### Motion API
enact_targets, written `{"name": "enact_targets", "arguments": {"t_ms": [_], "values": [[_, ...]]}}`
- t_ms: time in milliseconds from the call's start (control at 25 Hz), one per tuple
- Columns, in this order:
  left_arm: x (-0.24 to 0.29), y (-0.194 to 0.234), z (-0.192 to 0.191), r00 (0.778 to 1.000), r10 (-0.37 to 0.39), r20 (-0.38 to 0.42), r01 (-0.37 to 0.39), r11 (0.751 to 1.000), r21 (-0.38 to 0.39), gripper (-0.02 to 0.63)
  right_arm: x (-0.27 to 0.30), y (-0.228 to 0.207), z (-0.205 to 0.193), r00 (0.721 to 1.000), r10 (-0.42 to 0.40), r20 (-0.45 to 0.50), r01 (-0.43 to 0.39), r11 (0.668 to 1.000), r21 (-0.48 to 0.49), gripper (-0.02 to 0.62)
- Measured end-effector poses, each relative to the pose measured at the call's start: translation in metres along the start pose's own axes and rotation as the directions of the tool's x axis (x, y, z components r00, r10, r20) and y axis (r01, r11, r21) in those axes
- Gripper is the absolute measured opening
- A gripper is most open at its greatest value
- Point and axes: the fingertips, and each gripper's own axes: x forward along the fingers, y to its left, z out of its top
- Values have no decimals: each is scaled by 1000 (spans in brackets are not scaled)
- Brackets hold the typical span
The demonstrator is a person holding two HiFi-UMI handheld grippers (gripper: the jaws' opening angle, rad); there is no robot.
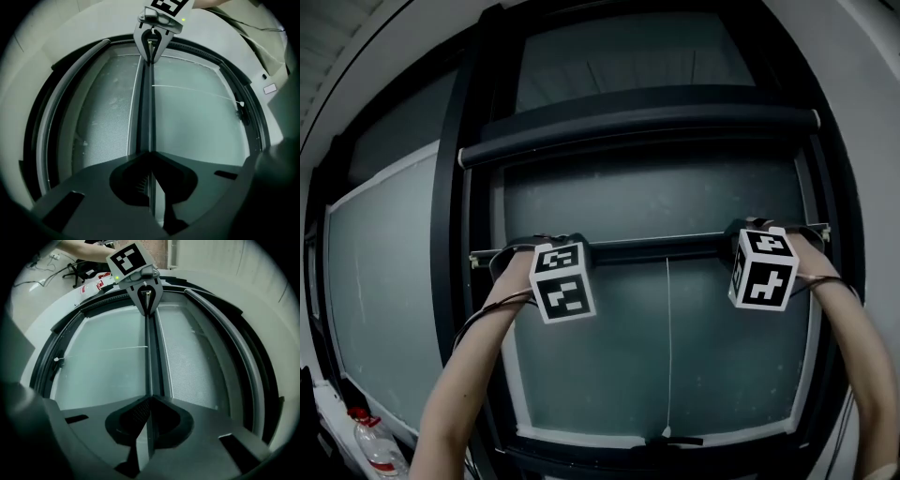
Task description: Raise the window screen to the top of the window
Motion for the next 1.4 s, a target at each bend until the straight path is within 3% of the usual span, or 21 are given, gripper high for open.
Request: {"name": "enact_targets", "arguments": {"t_ms": [320, 520, 800, 1160, 1400], "values": [[-3, 81, 6, 983, 184, 19, -184, 982, 41, 15, 1, -77, -1, 989, -139, -56, 137, 990, -36, 18], [-2, 130, 6, 938, 345, 27, -346, 937, 57, 15, 3, -126, 1, 965, -254, -70, 251, 967, -47, 18], [-7, 176, 6, 910, 414, 8, -414, 909, 49, 15, 2, -172, 6, 921, -384, -62, 382, 923, -41, 20], [-10, 209, 7, 870, 493, 19, -493, 868, 59, 17, 4, -205, 5, 888, -446, -114, 438, 895, -89, 20], [-14, 216, 9, 870, 492, 27, -491, 870, -53, 23, 2, -213, 5, 847, -518, -123, 519, 854, -19, 21]]}}
